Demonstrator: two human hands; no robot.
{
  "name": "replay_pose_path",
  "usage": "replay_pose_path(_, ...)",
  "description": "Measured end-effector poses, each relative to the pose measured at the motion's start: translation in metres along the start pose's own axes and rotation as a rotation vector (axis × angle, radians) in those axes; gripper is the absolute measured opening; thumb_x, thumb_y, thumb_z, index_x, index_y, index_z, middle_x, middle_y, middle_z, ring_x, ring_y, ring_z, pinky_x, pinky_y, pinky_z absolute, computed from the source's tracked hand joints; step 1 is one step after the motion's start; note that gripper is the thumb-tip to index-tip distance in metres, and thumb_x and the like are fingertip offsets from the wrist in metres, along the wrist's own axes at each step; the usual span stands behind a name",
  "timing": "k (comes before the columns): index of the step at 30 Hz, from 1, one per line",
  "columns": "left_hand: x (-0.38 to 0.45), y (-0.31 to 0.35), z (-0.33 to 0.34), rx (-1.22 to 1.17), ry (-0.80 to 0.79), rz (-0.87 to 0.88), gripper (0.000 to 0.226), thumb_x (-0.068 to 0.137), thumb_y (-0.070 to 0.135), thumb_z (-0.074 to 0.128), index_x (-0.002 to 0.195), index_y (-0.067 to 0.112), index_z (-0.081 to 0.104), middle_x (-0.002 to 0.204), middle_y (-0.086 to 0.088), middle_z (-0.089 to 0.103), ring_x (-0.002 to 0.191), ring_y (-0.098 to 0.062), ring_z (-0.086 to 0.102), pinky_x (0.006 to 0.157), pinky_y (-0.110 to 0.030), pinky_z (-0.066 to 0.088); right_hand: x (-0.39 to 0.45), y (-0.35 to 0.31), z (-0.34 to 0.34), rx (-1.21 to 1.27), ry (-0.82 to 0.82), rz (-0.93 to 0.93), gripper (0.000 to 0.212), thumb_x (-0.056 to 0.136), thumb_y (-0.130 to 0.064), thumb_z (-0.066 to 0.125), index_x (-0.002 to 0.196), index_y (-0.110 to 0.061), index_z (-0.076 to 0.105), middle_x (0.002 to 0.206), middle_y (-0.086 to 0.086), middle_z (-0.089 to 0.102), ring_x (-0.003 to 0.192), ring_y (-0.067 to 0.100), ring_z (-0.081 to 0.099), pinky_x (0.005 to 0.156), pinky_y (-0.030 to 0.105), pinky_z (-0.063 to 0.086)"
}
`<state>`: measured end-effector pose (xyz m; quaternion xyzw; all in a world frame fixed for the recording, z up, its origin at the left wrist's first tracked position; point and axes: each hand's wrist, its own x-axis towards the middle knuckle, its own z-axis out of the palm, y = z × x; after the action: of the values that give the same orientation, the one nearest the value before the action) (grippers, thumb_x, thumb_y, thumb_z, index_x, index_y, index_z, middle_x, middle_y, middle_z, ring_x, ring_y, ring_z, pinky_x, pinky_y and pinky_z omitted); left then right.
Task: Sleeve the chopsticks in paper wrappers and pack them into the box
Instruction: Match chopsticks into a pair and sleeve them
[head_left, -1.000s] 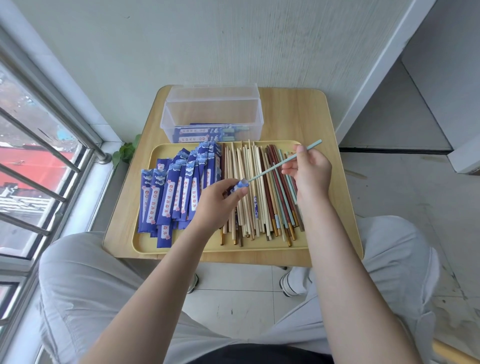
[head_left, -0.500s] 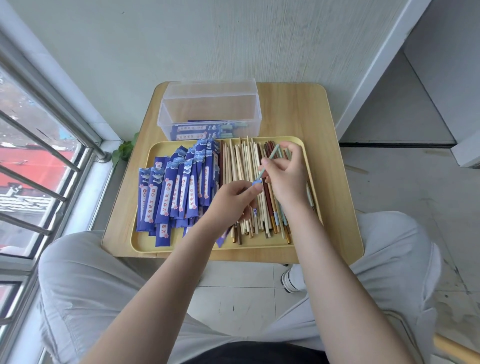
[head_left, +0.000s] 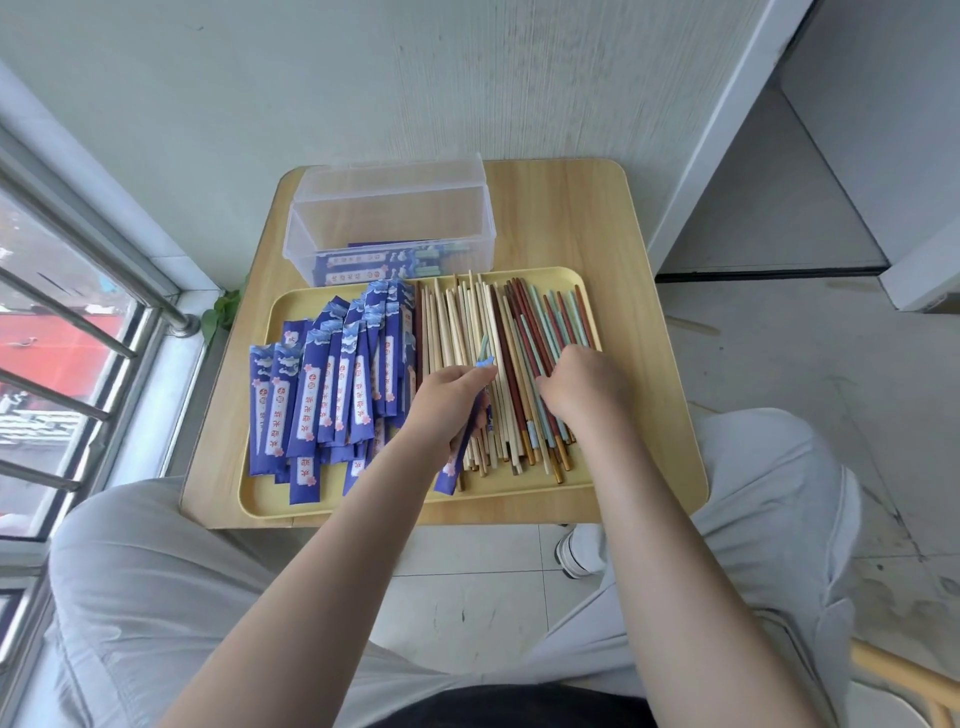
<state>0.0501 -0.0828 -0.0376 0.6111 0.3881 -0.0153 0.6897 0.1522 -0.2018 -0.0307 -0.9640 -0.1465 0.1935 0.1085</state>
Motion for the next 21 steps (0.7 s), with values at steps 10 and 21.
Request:
replay_pose_path(10,0.007,-0.009,-0.003,0.027,0.021,-0.008,0.038,0.097,0.033,0.063,0.112,-0.002,0.063,0.058,-0.008,0.057,0.047,-0.021,0.047,0.055,-0.034,0.039,-0.007,-0.021,0.000,-0.072,-0.071,0.046,0.018,0.095,0.000,0.054,0.110,-0.004,0.061,0.089,0.008,0.059,0.074,0.023,0.060,0.064,0.033,0.052)
replay_pose_path(21,-0.005,-0.006,-0.015,-0.030,0.089,0.071,0.020,0.097,0.025,0.065,0.093,0.006,0.067,0.058,-0.005,0.051,0.044,-0.016,0.044,0.044,-0.025,0.041,-0.005,-0.016,-0.014,0.403,0.208,-0.204,0.026,0.107,-0.022,0.040,0.111,-0.012,0.063,0.086,-0.001,0.064,0.067,0.020,0.057,0.056,0.036,0.047)
